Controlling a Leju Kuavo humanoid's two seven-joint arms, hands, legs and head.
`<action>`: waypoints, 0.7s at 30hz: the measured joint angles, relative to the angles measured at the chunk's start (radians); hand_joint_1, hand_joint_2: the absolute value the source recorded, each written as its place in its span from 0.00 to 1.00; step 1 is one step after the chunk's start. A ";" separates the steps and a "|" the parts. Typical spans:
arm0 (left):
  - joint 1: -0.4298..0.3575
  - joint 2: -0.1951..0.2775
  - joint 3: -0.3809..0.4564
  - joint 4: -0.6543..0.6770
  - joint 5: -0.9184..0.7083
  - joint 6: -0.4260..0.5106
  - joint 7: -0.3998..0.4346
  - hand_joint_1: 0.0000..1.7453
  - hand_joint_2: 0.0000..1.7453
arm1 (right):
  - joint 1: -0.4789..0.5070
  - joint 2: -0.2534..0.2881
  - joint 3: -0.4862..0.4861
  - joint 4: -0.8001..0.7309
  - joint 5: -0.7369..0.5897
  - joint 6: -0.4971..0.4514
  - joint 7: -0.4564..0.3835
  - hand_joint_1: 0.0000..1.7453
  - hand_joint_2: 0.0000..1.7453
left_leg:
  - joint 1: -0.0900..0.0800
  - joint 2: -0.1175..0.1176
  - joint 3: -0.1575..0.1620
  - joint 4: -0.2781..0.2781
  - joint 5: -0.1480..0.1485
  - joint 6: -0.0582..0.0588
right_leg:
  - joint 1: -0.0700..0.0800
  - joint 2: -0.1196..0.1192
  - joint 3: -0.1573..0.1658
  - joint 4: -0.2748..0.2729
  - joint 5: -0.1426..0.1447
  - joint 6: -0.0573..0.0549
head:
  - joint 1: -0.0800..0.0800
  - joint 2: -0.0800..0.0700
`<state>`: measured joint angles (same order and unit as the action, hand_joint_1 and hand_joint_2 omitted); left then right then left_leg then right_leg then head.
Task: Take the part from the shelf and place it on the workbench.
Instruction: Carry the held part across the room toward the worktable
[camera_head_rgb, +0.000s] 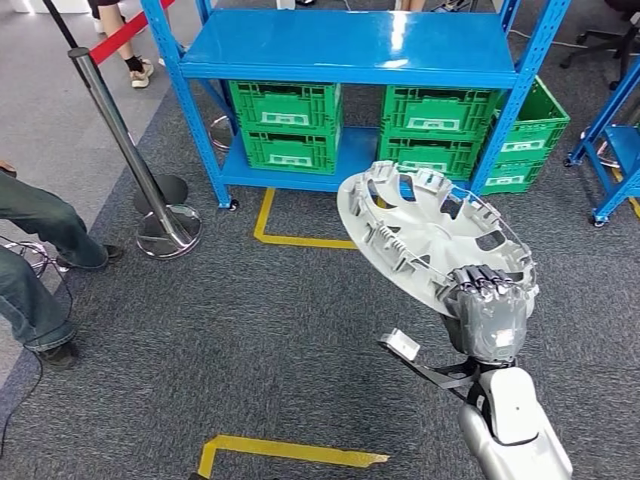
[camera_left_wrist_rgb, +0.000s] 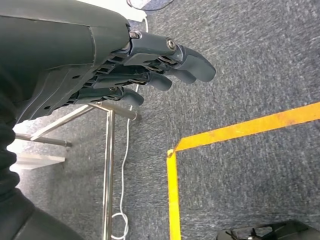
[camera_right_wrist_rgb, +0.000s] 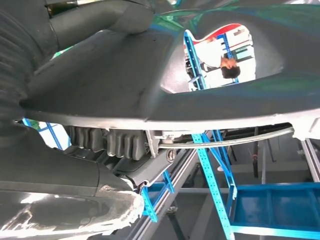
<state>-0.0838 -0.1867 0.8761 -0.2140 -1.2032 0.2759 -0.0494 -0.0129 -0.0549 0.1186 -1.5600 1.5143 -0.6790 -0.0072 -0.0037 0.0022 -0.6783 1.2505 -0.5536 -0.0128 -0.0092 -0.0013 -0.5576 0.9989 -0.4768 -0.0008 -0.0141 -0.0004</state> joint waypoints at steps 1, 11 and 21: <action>0.000 0.001 0.001 0.000 0.000 -0.001 0.000 0.00 1.00 | 0.000 0.000 0.000 0.000 0.005 0.000 0.002 1.00 1.00 | -0.002 0.000 0.035 -0.061 0.034 0.008 | 0.002 0.001 0.000 0.000 0.001 0.000 | 0.000 0.000; 0.000 0.008 0.007 0.000 -0.002 -0.007 0.005 0.00 1.00 | -0.016 -0.035 0.005 0.000 0.051 0.000 0.049 1.00 1.00 | -0.013 -0.002 0.117 -0.252 0.090 0.023 | 0.005 -0.001 -0.023 0.006 0.013 0.016 | 0.002 0.000; -0.003 0.014 0.008 0.000 -0.008 -0.010 0.007 0.00 1.00 | -0.070 -0.125 0.085 0.026 0.054 0.000 0.207 1.00 1.00 | -0.022 -0.004 0.100 -0.248 0.103 0.055 | -0.006 -0.004 -0.033 0.001 0.029 0.044 | 0.001 0.000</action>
<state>-0.0867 -0.1722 0.8839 -0.2140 -1.2110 0.2657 -0.0420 -0.0826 -0.1795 0.2033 -1.5336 1.5682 -0.6790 0.1999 -0.0260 -0.0016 -0.5778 1.0021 -0.4505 0.0420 -0.0155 -0.0051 -0.5905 0.9999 -0.4475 0.0430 -0.0128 -0.0004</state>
